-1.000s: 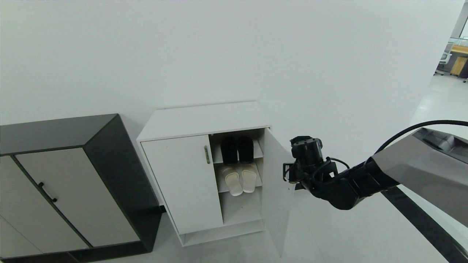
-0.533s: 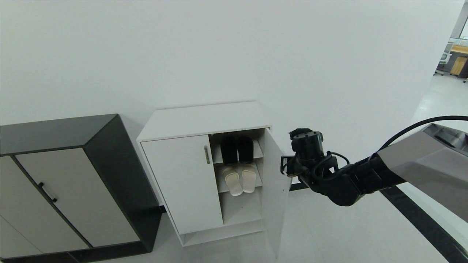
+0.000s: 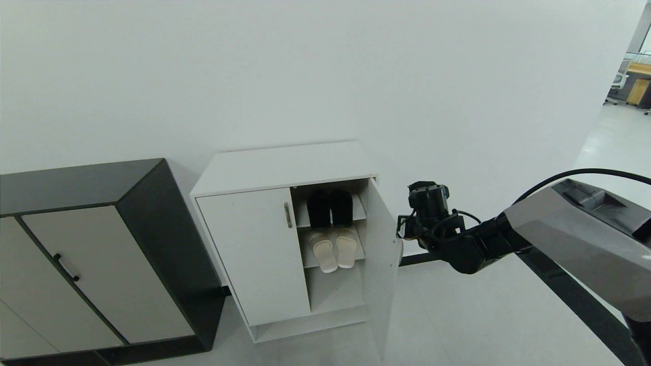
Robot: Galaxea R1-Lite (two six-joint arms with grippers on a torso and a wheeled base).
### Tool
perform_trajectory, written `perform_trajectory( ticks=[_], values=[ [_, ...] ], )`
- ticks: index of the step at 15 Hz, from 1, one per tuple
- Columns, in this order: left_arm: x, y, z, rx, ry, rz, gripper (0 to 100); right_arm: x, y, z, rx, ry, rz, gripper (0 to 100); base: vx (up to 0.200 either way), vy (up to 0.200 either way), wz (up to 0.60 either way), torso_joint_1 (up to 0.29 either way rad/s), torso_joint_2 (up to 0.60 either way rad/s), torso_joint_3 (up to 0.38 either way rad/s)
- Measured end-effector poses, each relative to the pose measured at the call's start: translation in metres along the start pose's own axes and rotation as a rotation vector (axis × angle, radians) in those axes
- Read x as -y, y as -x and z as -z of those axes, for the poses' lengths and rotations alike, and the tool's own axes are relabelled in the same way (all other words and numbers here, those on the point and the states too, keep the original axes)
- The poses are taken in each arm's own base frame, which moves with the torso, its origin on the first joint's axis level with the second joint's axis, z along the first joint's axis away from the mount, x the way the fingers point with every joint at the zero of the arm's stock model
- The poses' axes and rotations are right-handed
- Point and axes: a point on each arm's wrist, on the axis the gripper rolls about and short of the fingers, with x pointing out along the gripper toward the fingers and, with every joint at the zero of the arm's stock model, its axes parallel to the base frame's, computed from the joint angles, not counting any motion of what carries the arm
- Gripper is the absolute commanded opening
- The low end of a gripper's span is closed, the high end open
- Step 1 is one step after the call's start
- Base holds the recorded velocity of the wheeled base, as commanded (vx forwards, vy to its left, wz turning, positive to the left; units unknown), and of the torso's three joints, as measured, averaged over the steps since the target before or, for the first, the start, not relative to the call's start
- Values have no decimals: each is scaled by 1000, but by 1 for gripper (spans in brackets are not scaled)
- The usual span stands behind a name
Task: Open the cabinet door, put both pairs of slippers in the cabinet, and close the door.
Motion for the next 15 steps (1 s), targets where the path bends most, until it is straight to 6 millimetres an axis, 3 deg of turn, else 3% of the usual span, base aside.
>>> perform_trajectory(
  ticks=[3, 7, 11, 15],
  values=[
    [0, 0, 0, 0, 0, 0, 0, -12, -1, 9, -12, 16, -22, 0, 0, 0, 0, 0, 0, 0],
    [0, 0, 0, 0, 0, 0, 0, -37, 15, 16, -16, 36, -80, 0, 0, 0, 0, 0, 0, 0],
    [0, 0, 0, 0, 1, 0, 0, -64, 55, 20, -28, 63, -198, 0, 0, 0, 0, 0, 0, 0],
    [0, 0, 0, 0, 1, 0, 0, -63, 81, 21, -36, 138, -307, 0, 0, 0, 0, 0, 0, 0]
  ],
)
